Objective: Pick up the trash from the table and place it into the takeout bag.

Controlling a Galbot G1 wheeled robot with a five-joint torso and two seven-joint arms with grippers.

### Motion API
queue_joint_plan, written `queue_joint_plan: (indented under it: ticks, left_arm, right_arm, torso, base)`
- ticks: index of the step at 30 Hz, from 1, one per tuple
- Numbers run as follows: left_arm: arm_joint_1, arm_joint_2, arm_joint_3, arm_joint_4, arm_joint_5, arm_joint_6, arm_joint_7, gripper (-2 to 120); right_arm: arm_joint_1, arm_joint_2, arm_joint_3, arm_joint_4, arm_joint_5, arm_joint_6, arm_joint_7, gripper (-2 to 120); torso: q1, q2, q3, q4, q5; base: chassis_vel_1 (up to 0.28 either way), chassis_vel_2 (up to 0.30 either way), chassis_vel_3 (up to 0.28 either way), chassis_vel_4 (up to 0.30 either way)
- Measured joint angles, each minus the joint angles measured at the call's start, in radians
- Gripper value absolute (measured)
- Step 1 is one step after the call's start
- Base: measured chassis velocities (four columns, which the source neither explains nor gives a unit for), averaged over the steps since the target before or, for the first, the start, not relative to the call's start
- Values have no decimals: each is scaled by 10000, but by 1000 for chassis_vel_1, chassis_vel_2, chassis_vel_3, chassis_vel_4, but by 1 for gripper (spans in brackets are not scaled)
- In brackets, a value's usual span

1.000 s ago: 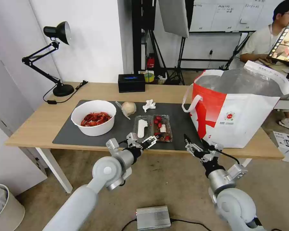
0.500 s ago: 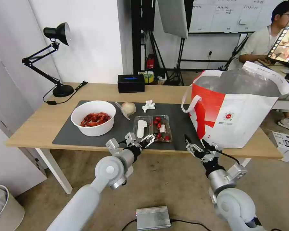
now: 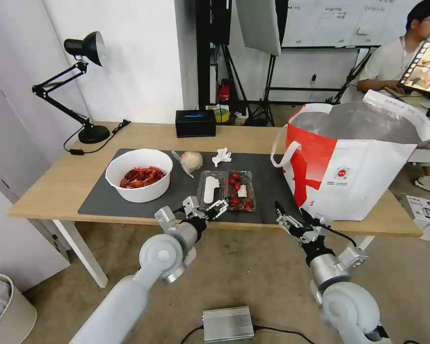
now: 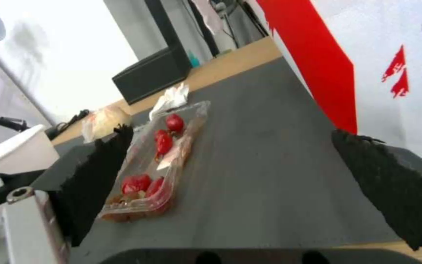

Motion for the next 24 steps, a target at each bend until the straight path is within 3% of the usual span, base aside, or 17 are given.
queue_joint_plan:
  ticks: [24]
  left_arm:
    - [-101,-74,191,221,1827,-732,1813,100]
  right_arm:
    - [109,68,-60,-190,-41,47,-68,100]
  torso:
    - [-4,3,-3,-2,-2]
  base:
    - [0,0,0,0]
